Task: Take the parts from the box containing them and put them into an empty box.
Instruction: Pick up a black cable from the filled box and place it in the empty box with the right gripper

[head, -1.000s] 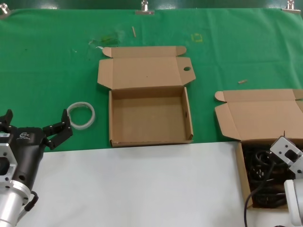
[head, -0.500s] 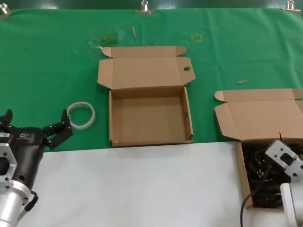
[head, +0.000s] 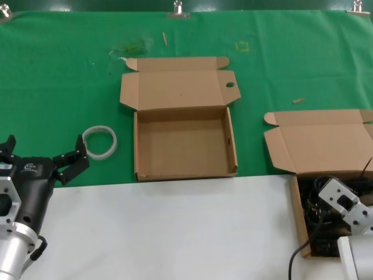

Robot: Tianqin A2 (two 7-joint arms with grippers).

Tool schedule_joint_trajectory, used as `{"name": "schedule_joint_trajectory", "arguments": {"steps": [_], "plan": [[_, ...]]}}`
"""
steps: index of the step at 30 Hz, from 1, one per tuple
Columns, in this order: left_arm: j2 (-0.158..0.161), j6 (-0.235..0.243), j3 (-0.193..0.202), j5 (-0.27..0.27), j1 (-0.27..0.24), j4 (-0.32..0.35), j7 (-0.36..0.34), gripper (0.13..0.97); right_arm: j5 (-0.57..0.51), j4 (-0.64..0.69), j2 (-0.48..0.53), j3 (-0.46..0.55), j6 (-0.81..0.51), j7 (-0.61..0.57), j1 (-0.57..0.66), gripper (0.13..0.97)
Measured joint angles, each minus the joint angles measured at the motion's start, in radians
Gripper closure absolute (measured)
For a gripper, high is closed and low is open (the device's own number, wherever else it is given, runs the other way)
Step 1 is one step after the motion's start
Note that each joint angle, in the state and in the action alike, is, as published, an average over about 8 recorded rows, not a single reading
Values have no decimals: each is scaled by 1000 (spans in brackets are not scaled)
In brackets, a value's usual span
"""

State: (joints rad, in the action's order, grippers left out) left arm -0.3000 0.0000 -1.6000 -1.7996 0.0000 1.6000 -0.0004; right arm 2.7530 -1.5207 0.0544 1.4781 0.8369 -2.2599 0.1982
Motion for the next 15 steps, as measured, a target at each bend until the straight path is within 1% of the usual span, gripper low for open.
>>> {"name": "schedule_joint_trajectory", "arguments": {"steps": [3, 7, 15], "plan": [[0, 0, 0, 0, 0, 0, 0, 132, 0, -10, 0, 11, 5, 10, -10, 788], [0, 0, 0, 0, 0, 0, 0, 132, 0, -19, 0, 25, 10, 24, -19, 788], [0, 0, 0, 0, 0, 0, 0, 132, 0, -38, 0, 51, 19, 47, -23, 890]]}}
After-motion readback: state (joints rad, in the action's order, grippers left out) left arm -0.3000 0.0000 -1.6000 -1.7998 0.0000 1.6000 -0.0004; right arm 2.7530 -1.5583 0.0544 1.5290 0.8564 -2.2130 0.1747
